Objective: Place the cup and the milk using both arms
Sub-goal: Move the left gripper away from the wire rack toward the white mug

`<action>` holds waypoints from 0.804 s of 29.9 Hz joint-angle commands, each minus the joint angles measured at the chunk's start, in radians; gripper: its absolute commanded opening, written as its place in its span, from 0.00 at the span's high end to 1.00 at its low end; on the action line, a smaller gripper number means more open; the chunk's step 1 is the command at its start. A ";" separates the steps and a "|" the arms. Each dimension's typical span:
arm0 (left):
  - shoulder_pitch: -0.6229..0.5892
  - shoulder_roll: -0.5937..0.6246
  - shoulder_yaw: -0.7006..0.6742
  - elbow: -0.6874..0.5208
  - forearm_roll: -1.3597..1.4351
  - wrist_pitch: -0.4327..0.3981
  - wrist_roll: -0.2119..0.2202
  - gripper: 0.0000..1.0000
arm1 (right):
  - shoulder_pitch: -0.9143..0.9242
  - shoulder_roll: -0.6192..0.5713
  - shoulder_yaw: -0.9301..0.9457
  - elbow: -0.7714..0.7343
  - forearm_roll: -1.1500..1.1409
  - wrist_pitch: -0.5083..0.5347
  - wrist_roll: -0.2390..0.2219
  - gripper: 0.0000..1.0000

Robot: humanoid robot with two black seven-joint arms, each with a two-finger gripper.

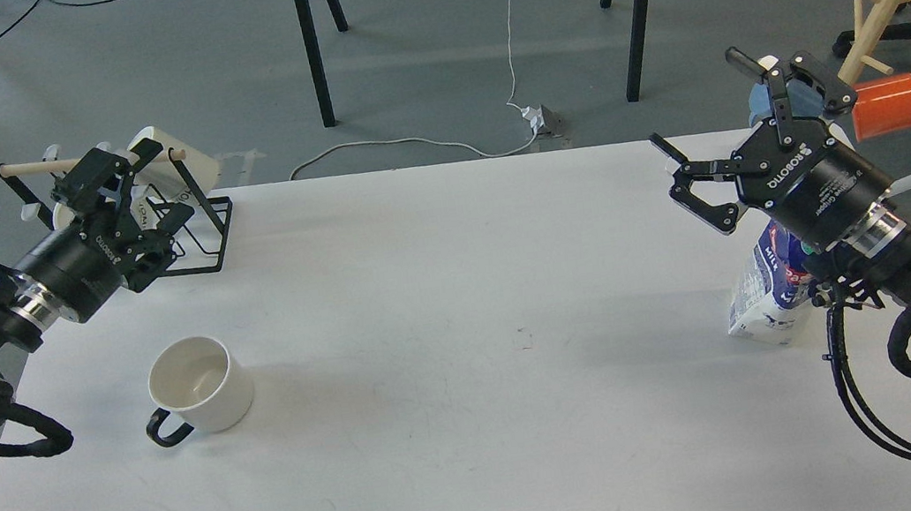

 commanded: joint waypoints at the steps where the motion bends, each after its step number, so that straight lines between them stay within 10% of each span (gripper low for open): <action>1: 0.017 -0.004 -0.001 0.001 -0.004 0.000 0.000 0.00 | 0.003 -0.004 -0.002 0.000 0.000 0.000 0.000 0.03; 24: -0.199 0.102 0.005 0.159 0.304 0.000 0.000 0.00 | 0.000 -0.067 0.069 0.017 -0.005 0.000 0.003 0.03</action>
